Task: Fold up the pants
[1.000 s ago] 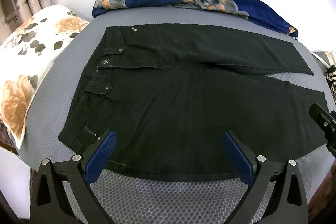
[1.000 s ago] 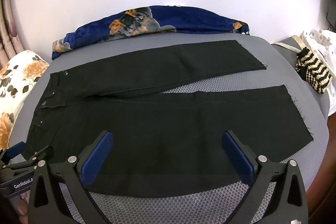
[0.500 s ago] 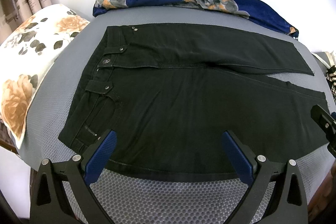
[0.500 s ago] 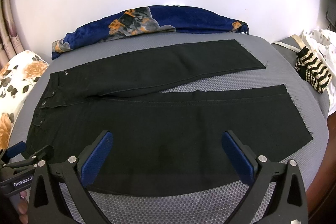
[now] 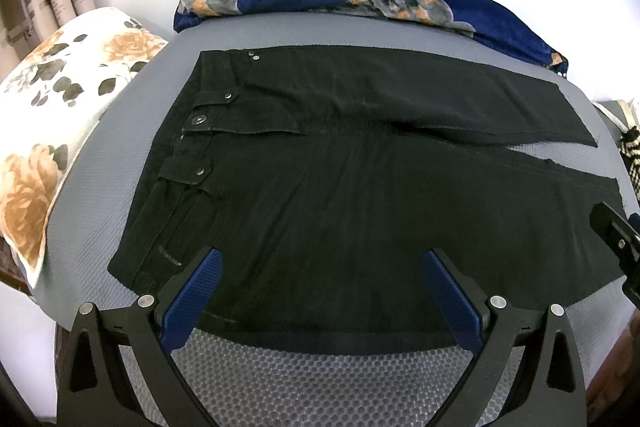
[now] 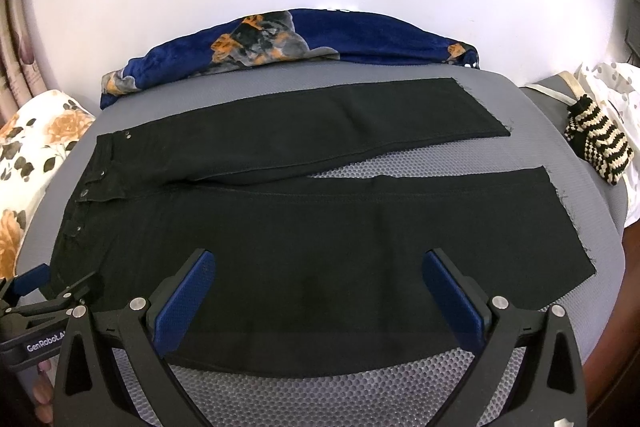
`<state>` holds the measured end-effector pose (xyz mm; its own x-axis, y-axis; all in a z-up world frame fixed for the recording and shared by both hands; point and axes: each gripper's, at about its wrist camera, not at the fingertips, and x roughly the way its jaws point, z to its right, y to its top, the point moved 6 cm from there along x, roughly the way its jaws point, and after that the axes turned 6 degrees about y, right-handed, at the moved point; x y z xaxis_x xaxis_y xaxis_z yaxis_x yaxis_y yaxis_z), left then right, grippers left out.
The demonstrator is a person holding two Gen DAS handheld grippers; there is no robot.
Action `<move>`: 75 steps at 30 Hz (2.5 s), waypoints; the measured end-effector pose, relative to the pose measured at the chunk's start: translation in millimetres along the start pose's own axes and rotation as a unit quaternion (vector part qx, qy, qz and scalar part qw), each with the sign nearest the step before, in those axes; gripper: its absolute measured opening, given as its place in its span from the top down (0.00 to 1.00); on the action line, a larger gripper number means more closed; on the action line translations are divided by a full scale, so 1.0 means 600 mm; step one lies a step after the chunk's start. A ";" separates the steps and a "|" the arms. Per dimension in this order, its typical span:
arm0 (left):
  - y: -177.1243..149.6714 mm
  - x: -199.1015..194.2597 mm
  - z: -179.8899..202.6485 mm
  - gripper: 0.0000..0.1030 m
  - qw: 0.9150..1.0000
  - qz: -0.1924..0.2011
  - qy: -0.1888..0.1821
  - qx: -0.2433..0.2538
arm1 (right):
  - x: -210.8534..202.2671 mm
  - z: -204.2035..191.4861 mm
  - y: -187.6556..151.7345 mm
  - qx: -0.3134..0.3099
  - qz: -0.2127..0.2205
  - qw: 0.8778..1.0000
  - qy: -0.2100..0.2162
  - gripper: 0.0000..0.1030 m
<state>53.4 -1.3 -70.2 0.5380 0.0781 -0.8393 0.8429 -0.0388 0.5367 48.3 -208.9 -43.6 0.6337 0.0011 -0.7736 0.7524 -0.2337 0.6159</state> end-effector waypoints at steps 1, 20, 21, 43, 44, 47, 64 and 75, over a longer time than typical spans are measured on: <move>0.004 0.002 -0.001 0.03 1.000 0.000 -0.001 -0.001 | 0.000 -0.001 0.001 0.000 0.001 1.000 0.003 0.00; 0.249 0.108 -0.222 0.30 0.992 0.029 -0.073 -0.103 | 0.037 -0.014 0.089 0.012 0.007 0.995 0.100 0.00; 0.261 0.127 -0.238 0.37 0.989 0.015 -0.084 -0.118 | 0.043 -0.013 0.094 0.019 0.004 0.995 0.103 0.00; 0.363 0.386 -0.342 0.58 0.938 -0.093 -0.255 -0.215 | 0.203 -0.030 0.167 0.067 -0.072 0.990 0.100 0.00; 0.364 0.387 -0.341 0.58 0.938 -0.092 -0.260 -0.212 | 0.209 -0.032 0.169 0.066 -0.075 0.990 0.100 0.00; 0.366 0.388 -0.325 0.66 0.934 -0.098 -0.282 -0.195 | 0.228 -0.043 0.177 0.058 -0.078 0.990 0.104 0.00; 0.391 0.430 -0.260 0.72 0.878 -0.116 -0.375 -0.273 | 0.378 -0.086 0.268 -0.104 -0.124 0.969 0.188 0.00; 0.403 0.247 -0.248 0.93 0.888 0.026 -0.418 -0.191 | 0.469 -0.133 0.338 -0.250 -0.215 0.896 0.296 0.00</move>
<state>335.8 148.8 -51.8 0.5291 -0.6866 -0.4987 0.8384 0.3321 0.4323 393.9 -178.8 -124.5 0.1385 0.5368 -0.8323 0.8427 0.3776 0.3837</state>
